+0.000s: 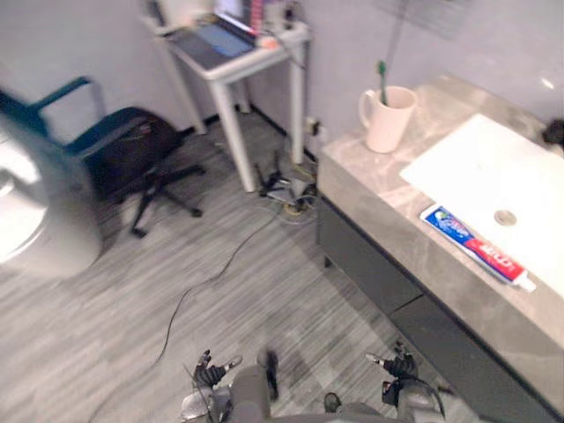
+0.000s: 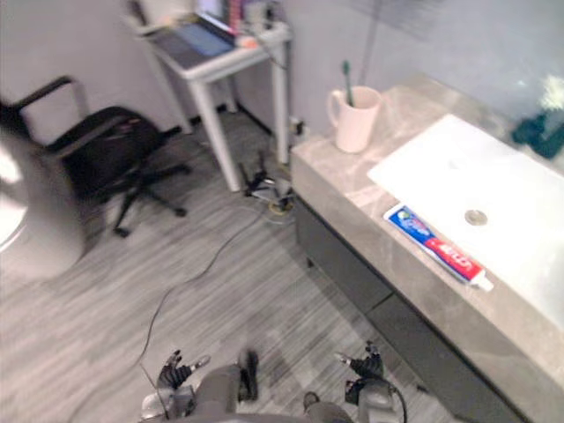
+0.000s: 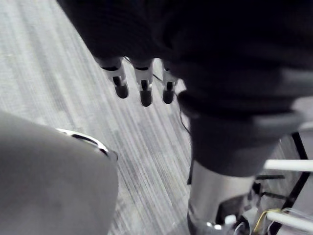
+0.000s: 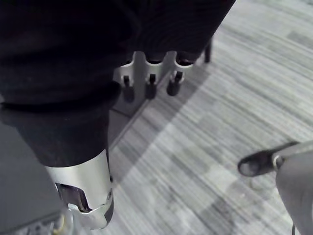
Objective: Organize washtable
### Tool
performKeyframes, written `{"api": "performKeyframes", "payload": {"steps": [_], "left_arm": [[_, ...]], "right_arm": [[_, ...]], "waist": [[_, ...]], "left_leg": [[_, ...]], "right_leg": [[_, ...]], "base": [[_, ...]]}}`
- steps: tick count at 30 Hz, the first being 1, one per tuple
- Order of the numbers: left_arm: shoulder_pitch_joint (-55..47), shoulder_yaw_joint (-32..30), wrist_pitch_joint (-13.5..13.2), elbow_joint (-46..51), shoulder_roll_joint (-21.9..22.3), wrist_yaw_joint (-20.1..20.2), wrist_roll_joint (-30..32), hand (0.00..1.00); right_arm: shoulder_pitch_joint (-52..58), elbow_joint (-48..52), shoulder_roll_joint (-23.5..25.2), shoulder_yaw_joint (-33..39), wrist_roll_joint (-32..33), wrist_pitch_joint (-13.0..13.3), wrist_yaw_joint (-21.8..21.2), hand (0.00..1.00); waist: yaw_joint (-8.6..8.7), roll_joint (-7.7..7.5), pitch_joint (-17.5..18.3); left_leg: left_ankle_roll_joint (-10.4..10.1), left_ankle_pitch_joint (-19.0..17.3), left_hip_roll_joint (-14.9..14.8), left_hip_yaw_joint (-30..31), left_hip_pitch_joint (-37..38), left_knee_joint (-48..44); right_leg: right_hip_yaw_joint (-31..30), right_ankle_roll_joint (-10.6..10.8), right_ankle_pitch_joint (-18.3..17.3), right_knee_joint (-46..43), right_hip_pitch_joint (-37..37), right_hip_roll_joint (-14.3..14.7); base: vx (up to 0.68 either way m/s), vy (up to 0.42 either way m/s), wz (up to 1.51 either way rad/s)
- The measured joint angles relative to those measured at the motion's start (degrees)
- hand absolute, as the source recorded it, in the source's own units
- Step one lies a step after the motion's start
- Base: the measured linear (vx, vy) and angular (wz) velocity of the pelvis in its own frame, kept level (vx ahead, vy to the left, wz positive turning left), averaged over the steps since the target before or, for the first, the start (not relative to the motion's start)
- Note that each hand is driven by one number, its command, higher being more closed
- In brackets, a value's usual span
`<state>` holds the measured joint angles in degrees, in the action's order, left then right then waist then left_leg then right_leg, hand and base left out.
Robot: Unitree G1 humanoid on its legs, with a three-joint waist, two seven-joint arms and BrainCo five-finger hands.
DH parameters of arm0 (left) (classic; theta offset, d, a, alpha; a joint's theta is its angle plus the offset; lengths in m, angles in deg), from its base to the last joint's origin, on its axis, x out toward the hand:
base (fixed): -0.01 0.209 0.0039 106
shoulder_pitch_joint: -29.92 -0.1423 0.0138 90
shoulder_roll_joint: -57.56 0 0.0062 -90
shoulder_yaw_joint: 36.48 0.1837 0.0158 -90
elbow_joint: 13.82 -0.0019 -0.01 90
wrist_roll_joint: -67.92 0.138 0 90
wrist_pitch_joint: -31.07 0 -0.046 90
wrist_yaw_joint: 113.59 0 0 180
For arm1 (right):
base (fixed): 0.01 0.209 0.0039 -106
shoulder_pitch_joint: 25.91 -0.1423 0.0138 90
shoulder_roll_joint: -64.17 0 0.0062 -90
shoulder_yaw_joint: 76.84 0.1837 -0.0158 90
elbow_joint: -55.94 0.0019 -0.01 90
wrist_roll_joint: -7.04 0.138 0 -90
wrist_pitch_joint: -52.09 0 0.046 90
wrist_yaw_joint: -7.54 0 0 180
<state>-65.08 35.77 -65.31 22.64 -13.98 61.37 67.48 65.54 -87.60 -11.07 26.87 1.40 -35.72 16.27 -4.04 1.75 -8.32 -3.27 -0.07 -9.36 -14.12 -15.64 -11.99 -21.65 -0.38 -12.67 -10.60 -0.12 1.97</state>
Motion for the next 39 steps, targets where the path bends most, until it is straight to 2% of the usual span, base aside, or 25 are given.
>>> {"api": "performKeyframes", "payload": {"steps": [1, 2, 4, 6, 8, 9, 10, 11, 13, 14, 16, 18, 20, 22, 23, 25, 27, 28, 29, 30, 31, 32, 33, 34, 39], "left_arm": [[0.53, 0.11, 0.21, -0.29, -1.04, 0.02, 0.11, 0.00], [1.55, 0.17, 0.63, -0.94, -1.65, 0.03, 0.12, 0.00], [1.76, 0.51, 1.08, -1.37, -1.94, -0.02, 0.64, 0.00], [1.77, 1.58, 1.42, -1.59, -2.44, -0.03, 1.14, 0.00], [2.20, 2.03, 1.56, -1.63, -2.96, -0.07, 1.12, 0.00], [2.40, 2.08, 1.53, -1.64, -3.37, -0.06, 1.10, 0.00], [2.68, 2.13, 1.50, -1.63, -3.71, -0.05, 1.10, 0.00], [3.52, 2.44, 1.49, -2.31, -3.76, -0.03, 1.09, 0.00], [4.73, 3.07, 1.53, -3.22, -3.85, -0.01, 1.06, 0.00], [5.75, 4.42, 1.54, -3.94, -3.90, -0.01, 1.05, 0.00], [6.76, 7.16, 1.50, -4.53, -3.32, 0.22, 1.11, 0.00], [6.71, 7.17, 1.60, -4.68, -2.96, 1.07, 1.38, 0.00], [6.58, 7.78, 1.57, -4.45, -3.04, 1.23, 1.81, 0.00], [6.24, 8.65, 1.58, -4.37, -3.18, 1.22, 2.35, 0.00], [5.78, 8.72, 1.71, -4.40, -3.09, 1.24, 2.35, 0.00], [4.74, 8.74, 2.13, -4.44, -2.88, 1.23, 2.35, 0.00], [3.82, 9.35, 2.20, -4.51, -2.76, 1.30, 2.36, 0.00], [3.75, 9.99, 2.27, -4.52, -2.90, 1.33, 2.38, 0.00], [3.79, 10.54, 2.24, -4.47, -3.08, 1.34, 2.40, 0.00], [3.79, 10.97, 2.19, -4.47, -3.21, 1.39, 2.48, 0.00], [3.62, 11.36, 2.13, -4.53, -3.21, 1.44, 2.77, 0.00], [3.37, 11.46, 2.15, -4.64, -3.32, 1.45, 2.87, 0.00], [3.17, 12.12, 2.09, -5.28, -3.40, 1.42, 3.06, 0.00], [3.60, 12.60, 2.10, -6.15, -3.80, 1.43, 3.42, 0.00], [3.60, 12.60, 2.17, -6.92, -5.14, 2.31, 4.14, 0.00]], "right_arm": [[0.48, -0.40, 1.39, 0.07, -0.31, -0.22, -0.18, 0.00], [1.07, -0.58, 2.71, 1.33, -0.83, -0.17, -0.14, 0.00], [1.01, -0.88, 3.21, 1.77, -1.06, -0.14, -0.10, 0.00], [0.25, -0.84, 3.25, 1.63, -1.06, -0.10, -0.11, 0.00], [-0.60, -0.97, 3.21, 0.84, -1.04, -0.08, -0.16, 0.00], [-1.17, -1.51, 3.15, 0.24, -1.03, -0.04, -0.16, 0.00], [-1.26, -1.77, 2.99, -0.63, -1.02, 0.00, -0.17, 0.00], [-1.40, -2.39, 2.16, -1.32, -1.03, 0.06, -0.17, 0.00], [-2.57, -4.10, 0.77, -1.63, -1.03, 0.07, -0.18, 0.00], [-2.72, -4.47, -0.15, -1.70, -1.05, -0.12, -0.14, 0.00], [-1.81, -5.91, -1.59, -1.16, -1.06, -0.31, -0.10, 0.00], [-0.99, -5.63, -1.69, 0.07, -0.56, -0.19, 0.02, 0.00], [-0.26, -5.68, -1.89, 0.83, -0.46, -0.16, -0.07, 0.00], [0.22, -5.58, -1.63, 1.71, -0.38, -0.13, -0.06, 0.00], [0.30, -5.50, -1.56, 2.45, 0.34, -0.17, -0.04, 0.00], [0.74, -5.04, -1.49, 3.84, 0.73, -0.23, 0.01, 0.00], [0.65, -5.38, -1.57, 3.90, 0.78, -0.29, 0.01, 0.00], [0.25, -5.81, -1.77, 4.70, 0.83, -0.28, 0.02, 0.00], [0.27, -5.93, -1.77, 5.07, 0.84, -0.31, 0.02, 0.00], [0.35, -5.96, -1.77, 5.49, 0.82, -0.32, 0.02, 0.00], [0.69, -6.15, -2.53, 5.57, 0.83, -0.28, -0.03, 0.00], [0.87, -6.46, -2.63, 5.48, 0.84, -0.31, 0.00, 0.00], [1.07, -6.25, -2.32, 5.54, 1.08, -0.22, 0.00, 0.00], [1.36, -6.38, -2.29, 5.82, 1.05, -0.30, -0.06, 0.00], [1.81, -6.48, -0.96, 6.21, 0.97, -0.30, -0.08, 0.00]], "waist": [[0.06, -1.94, 0.42], [-0.01, -2.74, 0.36], [-0.43, -3.27, 0.59], [-0.35, -2.69, 0.42], [-0.32, -2.25, 0.20], [-0.14, -2.18, 0.21], [-0.04, -2.34, 0.27], [-0.08, -2.31, 0.64], [0.24, -1.42, 0.53], [0.49, -0.83, 0.15], [2.26, -0.41, -0.05], [3.29, -0.41, -0.08], [3.10, -0.50, -0.10], [2.77, -0.22, -0.24], [2.71, 0.66, -0.31], [2.69, 1.45, -0.47], [2.51, 1.07, -0.60], [2.21, 0.93, -0.75], [2.00, 0.71, -0.90], [1.65, 0.55, -0.99], [1.66, 1.02, -1.02], [1.62, 1.01, -0.95], [1.96, 0.77, -0.09], [1.98, 0.39, -0.03], [2.03, -1.34, 0.81]], "left_leg": [[1.12, -0.99, 0.41, -3.89, 1.37, -0.19], [3.02, -2.78, 0.26, -6.95, 2.44, -1.66], [4.63, -4.69, 0.14, -13.11, 5.83, -2.10], [5.53, -5.27, -0.29, -18.79, 9.28, -2.33], [5.59, -5.31, -1.26, -23.13, 11.79, -3.69], [5.56, -5.34, -1.56, -24.25, 12.68, -4.53], [5.03, -5.72, -1.36, -25.14, 13.24, -4.97], [3.48, -7.56, -1.37, -25.26, 14.20, -4.63], [1.23, -9.31, -1.34, -25.32, 14.60, -3.55], [0.42, -10.01, -0.93, -25.24, 15.24, -2.34], [0.29, -10.09, 0.38, -24.65, 17.14, -0.44], [0.00, -10.26, -0.08, -22.88, 18.40, -2.19], [-1.63, -11.61, -2.54, -20.93, 16.86, -11.17], [-1.14, -12.16, -5.33, -19.15, 13.78, -20.24], [-1.12, -12.14, -7.35, -18.63, 12.53, -24.78], [-0.73, -11.92, -8.56, -16.76, 11.29, -29.15], [0.63, -14.68, -6.44, -12.37, 10.76, -27.85], [0.20, -16.54, -3.63, -9.25, 10.10, -21.77], [0.15, -16.53, -2.18, -7.91, 10.00, -18.00], [-0.47, -16.08, -0.33, -5.86, 9.87, -12.39], [-1.68, -11.27, 1.59, -3.08, 10.22, -4.49], [-0.40, -11.02, 2.59, -3.60, 11.39, -3.15], [-0.20, -11.02, 4.52, -4.69, 12.50, -0.92], [1.25, -10.84, 5.53, -5.50, 12.91, -0.93], [2.13, -11.05, 8.17, -6.24, 14.01, -0.77]], "right_leg": [[2.38, 2.43, 1.29, -0.07, 0.48, -2.16], [5.06, 4.71, 3.08, 0.21, 0.59, -3.29], [7.52, 6.96, 4.57, -2.72, 2.52, -4.37], [10.76, 7.27, 6.00, -7.38, 5.62, -5.29], [15.77, 5.99, 6.76, -9.49, 9.21, -5.33], [20.14, 4.18, 8.45, -8.18, 11.17, -5.59], [23.95, 3.63, 12.57, -5.93, 12.74, -5.90], [29.69, 3.27, 13.30, -4.23, 13.21, -5.72], [32.50, 3.23, 13.30, -2.01, 13.77, -5.01], [33.84, 2.47, 12.81, -1.96, 14.29, -4.87], [34.29, -0.28, 10.90, -1.97, 13.17, -5.10], [34.72, -0.20, 10.41, -1.84, 11.00, -5.06], [35.05, 0.08, 9.14, -0.35, 7.72, -5.19], [35.44, 0.59, 8.26, 1.98, 5.38, -4.96], [35.45, 0.59, 8.30, 2.68, 4.24, -4.20], [35.00, 0.55, 8.28, 3.67, 2.28, -3.57], [33.35, 0.31, 8.14, 4.85, 1.35, -4.11], [32.08, 0.84, 8.46, 4.97, 1.46, -5.28], [31.41, 1.18, 8.54, 4.92, 1.47, -6.05], [30.43, 2.18, 8.53, 4.81, 1.47, -7.03], [29.07, 3.83, 8.34, 4.62, 1.49, -7.80], [28.25, 4.88, 8.74, 4.85, 1.46, -8.02], [27.43, 6.06, 9.62, 6.30, 0.81, -9.31], [26.84, 6.72, 10.35, 7.59, 0.39, -10.27], [26.03, 6.63, 10.86, 9.24, -0.40, -12.27]], "base": [[0.43, 0.436, -1.18], [0.39, 0.393, -1.16], [0.27, 0.300, -1.49], [0.16, 0.261, -1.73], [0.07, 0.127, -1.73], [0.08, 0.055, -1.84], [0.10, -0.014, -2.05], [0.11, -0.047, -1.64], [0.08, -0.082, -1.22], [0.06, -0.094, -0.77], [0.07, -0.068, -0.25], [0.05, -0.027, 0.04], [0.01, -0.002, 0.17], [0.00, 0.004, 0.08], [0.00, 0.000, 0.00], [0.07, 0.083, -0.07], [0.09, 0.145, -0.22], [0.03, 0.122, -0.34], [0.02, 0.182, -0.43], [0.00, 0.225, -0.45], [0.01, 0.248, -0.53], [0.05, 0.230, -0.46], [0.14, 0.222, -0.31], [0.18, 0.257, -0.26], [0.14, 0.163, -0.13]]}}
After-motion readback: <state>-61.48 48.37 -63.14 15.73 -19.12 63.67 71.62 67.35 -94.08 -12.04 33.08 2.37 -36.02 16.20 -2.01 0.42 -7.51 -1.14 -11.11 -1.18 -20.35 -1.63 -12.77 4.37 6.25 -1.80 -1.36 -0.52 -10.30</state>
